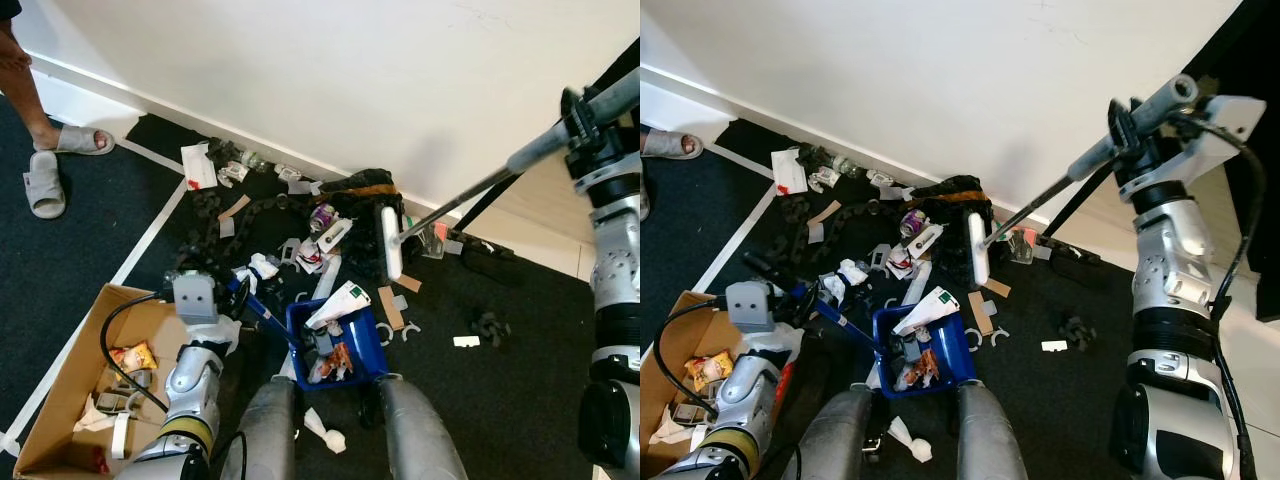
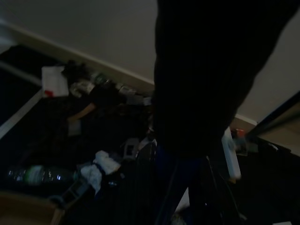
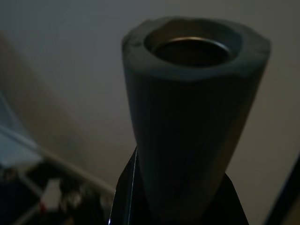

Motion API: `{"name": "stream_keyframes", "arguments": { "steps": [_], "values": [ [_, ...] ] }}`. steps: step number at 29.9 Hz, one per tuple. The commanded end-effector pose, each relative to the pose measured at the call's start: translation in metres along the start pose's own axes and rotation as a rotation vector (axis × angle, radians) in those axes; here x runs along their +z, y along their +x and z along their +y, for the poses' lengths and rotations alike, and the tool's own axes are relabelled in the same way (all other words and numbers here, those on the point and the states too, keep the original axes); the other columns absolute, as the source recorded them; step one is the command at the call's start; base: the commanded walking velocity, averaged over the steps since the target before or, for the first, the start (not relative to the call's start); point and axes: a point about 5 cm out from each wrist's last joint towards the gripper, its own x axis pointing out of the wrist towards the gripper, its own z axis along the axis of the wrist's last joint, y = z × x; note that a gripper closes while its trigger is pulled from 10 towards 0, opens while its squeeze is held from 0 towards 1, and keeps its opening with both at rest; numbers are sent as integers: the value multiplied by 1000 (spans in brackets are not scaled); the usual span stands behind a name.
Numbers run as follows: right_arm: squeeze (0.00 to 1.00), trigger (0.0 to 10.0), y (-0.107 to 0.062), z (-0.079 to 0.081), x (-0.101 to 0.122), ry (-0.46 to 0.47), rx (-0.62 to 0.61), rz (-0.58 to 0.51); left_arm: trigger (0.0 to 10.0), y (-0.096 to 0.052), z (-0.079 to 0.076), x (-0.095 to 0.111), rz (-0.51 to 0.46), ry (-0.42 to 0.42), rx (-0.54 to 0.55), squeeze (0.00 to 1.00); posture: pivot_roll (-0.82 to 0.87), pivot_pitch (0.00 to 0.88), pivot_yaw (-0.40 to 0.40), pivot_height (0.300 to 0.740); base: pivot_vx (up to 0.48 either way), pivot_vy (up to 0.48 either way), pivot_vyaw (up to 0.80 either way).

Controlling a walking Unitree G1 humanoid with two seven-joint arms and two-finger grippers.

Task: Sweep floor

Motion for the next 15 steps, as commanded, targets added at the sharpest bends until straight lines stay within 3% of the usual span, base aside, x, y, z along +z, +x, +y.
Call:
{"name": "stream_keyframes", "arguments": {
  "steps": [1,9,15],
  "values": [
    [0,10000,-11,-13,-9,-82,-53,54,10000,-10,-4,-17,58,-93,4,0,60,200,-109,740,0,0,0],
    [0,10000,-24,-25,-25,-189,-108,141,10000,-9,15,-3,-11,-125,70,0,70,193,-107,740,0,0,0],
    [0,10000,-28,-20,-36,-180,-86,178,10000,-3,23,11,-79,-146,75,0,72,186,-106,740,0,0,0]
  ]
}}
